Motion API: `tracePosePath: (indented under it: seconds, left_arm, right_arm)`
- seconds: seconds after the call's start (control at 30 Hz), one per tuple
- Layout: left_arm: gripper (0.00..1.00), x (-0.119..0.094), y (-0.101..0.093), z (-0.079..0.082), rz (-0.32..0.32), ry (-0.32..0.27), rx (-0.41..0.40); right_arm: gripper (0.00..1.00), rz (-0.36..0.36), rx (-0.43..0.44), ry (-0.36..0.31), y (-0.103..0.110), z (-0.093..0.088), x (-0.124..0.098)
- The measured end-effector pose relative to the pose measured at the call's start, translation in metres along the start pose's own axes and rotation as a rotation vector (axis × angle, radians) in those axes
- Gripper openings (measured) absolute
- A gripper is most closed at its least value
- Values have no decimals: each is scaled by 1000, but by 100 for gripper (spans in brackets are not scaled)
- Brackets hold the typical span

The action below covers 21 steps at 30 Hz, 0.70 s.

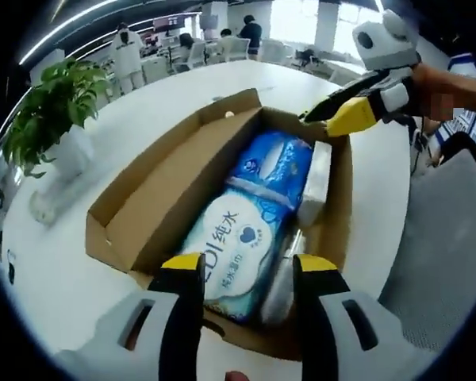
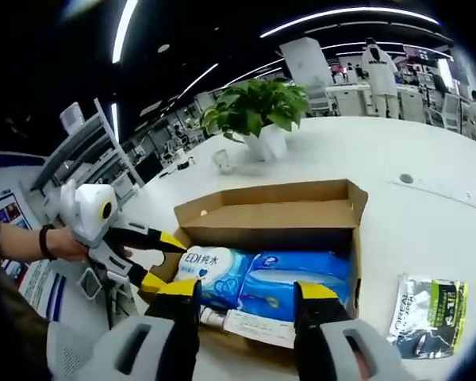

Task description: Operate the shoe box by opening the lid, removing the specified soft item, and placing it in the target area until the item is outside and the box remains undamaged.

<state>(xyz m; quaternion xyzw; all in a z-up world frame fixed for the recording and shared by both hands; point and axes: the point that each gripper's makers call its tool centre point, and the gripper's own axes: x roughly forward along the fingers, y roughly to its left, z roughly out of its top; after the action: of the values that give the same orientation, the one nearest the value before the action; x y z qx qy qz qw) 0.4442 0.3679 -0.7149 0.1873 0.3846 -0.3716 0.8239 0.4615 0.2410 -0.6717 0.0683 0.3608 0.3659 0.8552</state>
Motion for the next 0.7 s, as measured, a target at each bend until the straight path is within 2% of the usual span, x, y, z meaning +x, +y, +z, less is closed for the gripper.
tracePosePath:
  seconds: [0.17,0.3,0.33,0.7]
  left_arm:
    - [48,5,9,-6,15,44,45]
    - [48,10,19,-20,35,125,108]
    - [47,12,19,-17,31,110,121]
    - [55,26,20,-24,10,174,215]
  right_arm:
    - [47,31,-7,16,7,2,11]
    - [48,46,8,13,10,5,18]
    - [48,49,12,12,11,6,19]
    - [51,86,-17,67,19,0,38]
